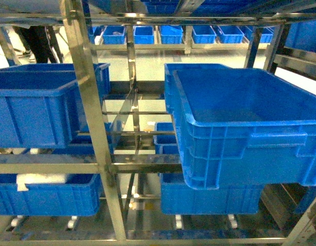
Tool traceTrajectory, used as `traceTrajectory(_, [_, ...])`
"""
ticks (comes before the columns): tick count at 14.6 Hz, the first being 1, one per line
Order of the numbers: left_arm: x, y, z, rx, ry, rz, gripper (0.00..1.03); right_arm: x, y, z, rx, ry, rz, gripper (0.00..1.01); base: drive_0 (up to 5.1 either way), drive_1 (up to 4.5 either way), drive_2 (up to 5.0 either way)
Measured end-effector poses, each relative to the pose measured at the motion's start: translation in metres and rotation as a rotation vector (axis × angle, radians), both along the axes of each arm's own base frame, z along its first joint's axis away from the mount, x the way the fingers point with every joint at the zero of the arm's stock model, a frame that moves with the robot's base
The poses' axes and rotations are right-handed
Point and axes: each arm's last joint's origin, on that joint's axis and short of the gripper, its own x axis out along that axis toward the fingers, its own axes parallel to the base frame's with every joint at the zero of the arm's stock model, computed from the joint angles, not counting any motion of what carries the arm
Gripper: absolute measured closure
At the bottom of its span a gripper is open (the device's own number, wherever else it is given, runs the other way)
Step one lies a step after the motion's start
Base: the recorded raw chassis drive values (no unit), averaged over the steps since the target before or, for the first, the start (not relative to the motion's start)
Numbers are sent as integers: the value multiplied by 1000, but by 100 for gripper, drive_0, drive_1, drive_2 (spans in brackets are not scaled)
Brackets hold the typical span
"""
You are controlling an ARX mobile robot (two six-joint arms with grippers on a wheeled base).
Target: Pick red block from blue box to shelf
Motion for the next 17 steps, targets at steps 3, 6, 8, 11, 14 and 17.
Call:
traceTrajectory(3, [0, 0, 1, 0, -8, -1, 5, 0, 0, 0, 0, -3, 0, 73, 8, 439, -424])
traceTrajectory(6, [0, 0, 1, 0, -8, -1, 5, 0, 0, 0, 0, -3, 0, 73, 9, 441, -422])
traceTrajectory(8, [0, 0, 0, 0, -2, 0, 5, 0, 0, 0, 0, -2, 0, 73, 9, 441, -422])
traceTrajectory(11, [0, 0, 0, 0, -2, 0, 5, 0, 0, 0, 0, -2, 0, 73, 9, 441, -422])
traceTrajectory(14, [0, 0, 0, 0, -2, -1, 5, 0, 0, 0, 0, -2, 0, 73, 3, 147, -141])
traceTrajectory(17, [0, 0, 0, 0, -2, 0, 5, 0, 0, 0, 0, -2, 0, 73, 0, 0, 0])
